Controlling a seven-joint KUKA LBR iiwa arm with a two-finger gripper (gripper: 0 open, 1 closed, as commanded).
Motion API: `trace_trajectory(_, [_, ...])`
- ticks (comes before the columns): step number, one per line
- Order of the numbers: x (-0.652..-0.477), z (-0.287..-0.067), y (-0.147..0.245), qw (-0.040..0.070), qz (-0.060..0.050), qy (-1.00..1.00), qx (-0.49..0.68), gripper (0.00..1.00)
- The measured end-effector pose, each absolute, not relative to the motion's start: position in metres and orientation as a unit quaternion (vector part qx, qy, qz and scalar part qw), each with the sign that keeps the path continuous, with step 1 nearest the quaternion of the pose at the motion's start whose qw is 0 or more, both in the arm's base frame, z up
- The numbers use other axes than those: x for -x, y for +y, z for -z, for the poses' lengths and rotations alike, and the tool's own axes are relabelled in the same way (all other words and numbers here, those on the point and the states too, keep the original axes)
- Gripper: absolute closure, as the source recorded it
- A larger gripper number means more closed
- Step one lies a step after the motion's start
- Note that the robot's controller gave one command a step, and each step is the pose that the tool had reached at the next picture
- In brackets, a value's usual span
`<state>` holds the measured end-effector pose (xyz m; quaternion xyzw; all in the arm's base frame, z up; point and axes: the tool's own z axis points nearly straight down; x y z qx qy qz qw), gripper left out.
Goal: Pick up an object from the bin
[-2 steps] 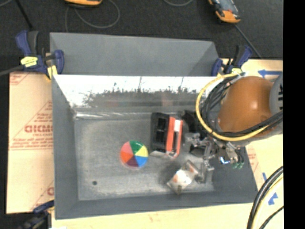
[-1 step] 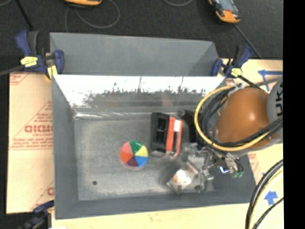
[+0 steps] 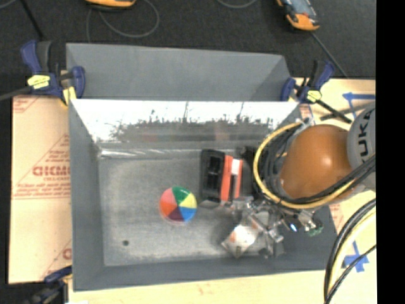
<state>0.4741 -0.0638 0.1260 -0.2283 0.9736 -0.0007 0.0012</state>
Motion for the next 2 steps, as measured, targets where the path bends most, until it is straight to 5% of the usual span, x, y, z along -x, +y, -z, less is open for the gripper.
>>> trace_trajectory(1, [-0.4855, -0.0821, -0.0618, 0.022, 0.006, 0.954, 0.298, 0.0])
trace_trajectory(2, [-0.4845, -0.0889, -0.0596, 0.01, 0.008, 0.919, 0.393, 1.0])
